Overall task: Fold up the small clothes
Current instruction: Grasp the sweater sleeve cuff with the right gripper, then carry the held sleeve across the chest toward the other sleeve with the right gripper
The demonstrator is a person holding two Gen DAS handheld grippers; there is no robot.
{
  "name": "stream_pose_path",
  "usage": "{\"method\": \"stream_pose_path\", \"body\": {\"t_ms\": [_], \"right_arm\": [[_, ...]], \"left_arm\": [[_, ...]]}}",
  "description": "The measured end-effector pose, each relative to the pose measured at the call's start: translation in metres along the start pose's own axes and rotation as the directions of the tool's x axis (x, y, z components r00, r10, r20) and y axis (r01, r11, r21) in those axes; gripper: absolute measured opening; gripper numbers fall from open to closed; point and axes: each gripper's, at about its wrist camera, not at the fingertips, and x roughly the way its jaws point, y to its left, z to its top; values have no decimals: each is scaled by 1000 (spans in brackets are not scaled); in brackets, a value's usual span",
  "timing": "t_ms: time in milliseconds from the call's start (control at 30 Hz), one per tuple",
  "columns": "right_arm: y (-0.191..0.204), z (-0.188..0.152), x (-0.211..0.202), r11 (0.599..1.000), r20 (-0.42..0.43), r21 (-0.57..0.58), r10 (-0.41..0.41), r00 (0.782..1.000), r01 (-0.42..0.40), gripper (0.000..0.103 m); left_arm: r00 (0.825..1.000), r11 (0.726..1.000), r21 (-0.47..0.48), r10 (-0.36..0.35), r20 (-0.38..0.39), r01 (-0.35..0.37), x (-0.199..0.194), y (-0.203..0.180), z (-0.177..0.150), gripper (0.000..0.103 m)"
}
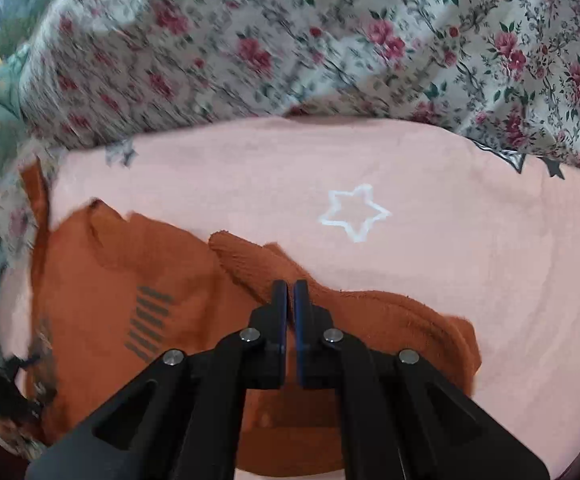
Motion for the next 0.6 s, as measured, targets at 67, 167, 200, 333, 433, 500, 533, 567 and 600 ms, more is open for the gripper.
{"method": "stream_pose_path", "body": {"t_ms": [67,167,200,333,433,500,533,567,600], "right_arm": [[25,-1,0,996,45,32,79,996,-80,4],[72,-5,14,976,96,62,202,975,-209,4],[91,-8,23,966,103,66,242,965,-250,4],[171,-19,83,923,106,108,358,927,-369,4],[229,-34,132,889,70,142,430,900,-436,4],[254,-48,148,864,32,150,482,876,-481,4],[266,-54,156,850,12,157,507,862,-503,4],[277,-60,165,839,-15,161,529,848,-521,6],[285,-65,172,836,-36,161,536,843,-525,9]], "left_arm": [[1000,1000,-13,-6,4,6,0,2,0,101],[1000,999,-31,-13,14,14,-3,8,-2,101],[1000,999,-40,-17,21,17,-5,12,-2,101],[998,995,-93,-25,55,30,-12,33,1,101],[996,988,-146,-39,78,50,-15,57,3,101],[995,981,-181,-56,86,71,-15,70,5,101],[994,976,-201,-67,90,84,-14,78,6,101],[992,971,-219,-81,95,100,-13,85,7,101],[990,964,-237,-97,99,118,-11,91,9,101]]}}
